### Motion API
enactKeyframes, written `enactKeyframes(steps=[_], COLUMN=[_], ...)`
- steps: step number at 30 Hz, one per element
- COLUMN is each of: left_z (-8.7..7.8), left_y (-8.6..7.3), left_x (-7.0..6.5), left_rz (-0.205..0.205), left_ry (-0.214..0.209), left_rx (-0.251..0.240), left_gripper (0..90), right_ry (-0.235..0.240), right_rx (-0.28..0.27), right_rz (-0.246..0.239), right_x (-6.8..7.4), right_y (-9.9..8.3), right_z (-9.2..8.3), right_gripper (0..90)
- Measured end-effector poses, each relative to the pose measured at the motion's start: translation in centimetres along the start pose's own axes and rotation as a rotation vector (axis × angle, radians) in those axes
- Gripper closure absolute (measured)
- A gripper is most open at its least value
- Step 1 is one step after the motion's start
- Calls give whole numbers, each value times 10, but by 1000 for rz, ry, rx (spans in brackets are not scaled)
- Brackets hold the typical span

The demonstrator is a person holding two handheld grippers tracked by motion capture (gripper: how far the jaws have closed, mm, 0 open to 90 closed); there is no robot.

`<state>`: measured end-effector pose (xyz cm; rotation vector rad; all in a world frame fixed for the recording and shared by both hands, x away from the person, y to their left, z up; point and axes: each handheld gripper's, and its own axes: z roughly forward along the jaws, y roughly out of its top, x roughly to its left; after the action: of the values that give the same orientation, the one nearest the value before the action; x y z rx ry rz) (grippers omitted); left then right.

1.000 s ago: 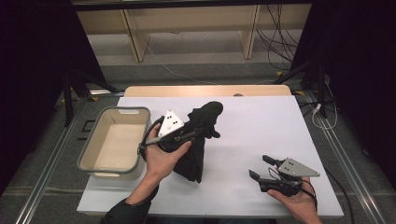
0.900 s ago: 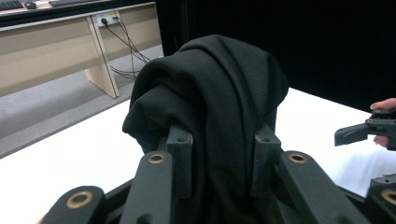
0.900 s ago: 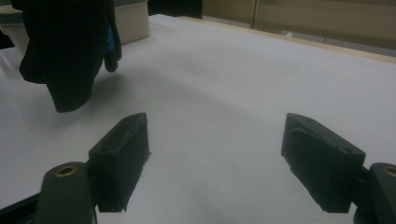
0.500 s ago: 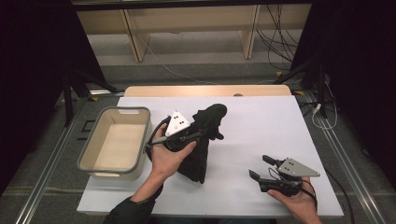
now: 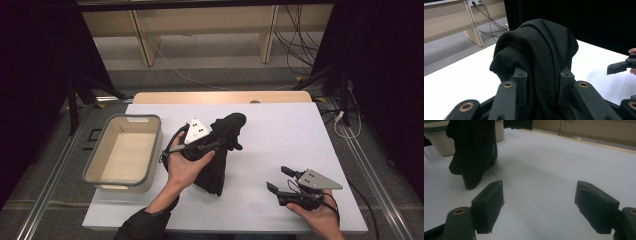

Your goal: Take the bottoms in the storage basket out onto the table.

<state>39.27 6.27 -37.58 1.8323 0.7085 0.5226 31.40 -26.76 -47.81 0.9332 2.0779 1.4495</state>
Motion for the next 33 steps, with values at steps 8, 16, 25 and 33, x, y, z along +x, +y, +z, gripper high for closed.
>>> enactKeyframes(steps=[8, 16, 25, 33], left_z=[6, 15, 31, 45], left_y=[-1, -1, -2, -7], left_x=[0, 2, 3, 7], left_rz=[0, 6, 8, 4], left_ry=[-1, 4, 5, 13], left_rx=[11, 28, 51, 73], left_gripper=[676, 674, 672, 669], right_ry=[3, 5, 4, 7], right_rx=[-6, -4, -4, -7], right_rz=[-2, 3, 2, 0], right_x=[0, 0, 0, 0], right_y=[0, 0, 0, -1], right_z=[1, 0, 0, 1], right_gripper=[241, 242, 242, 242])
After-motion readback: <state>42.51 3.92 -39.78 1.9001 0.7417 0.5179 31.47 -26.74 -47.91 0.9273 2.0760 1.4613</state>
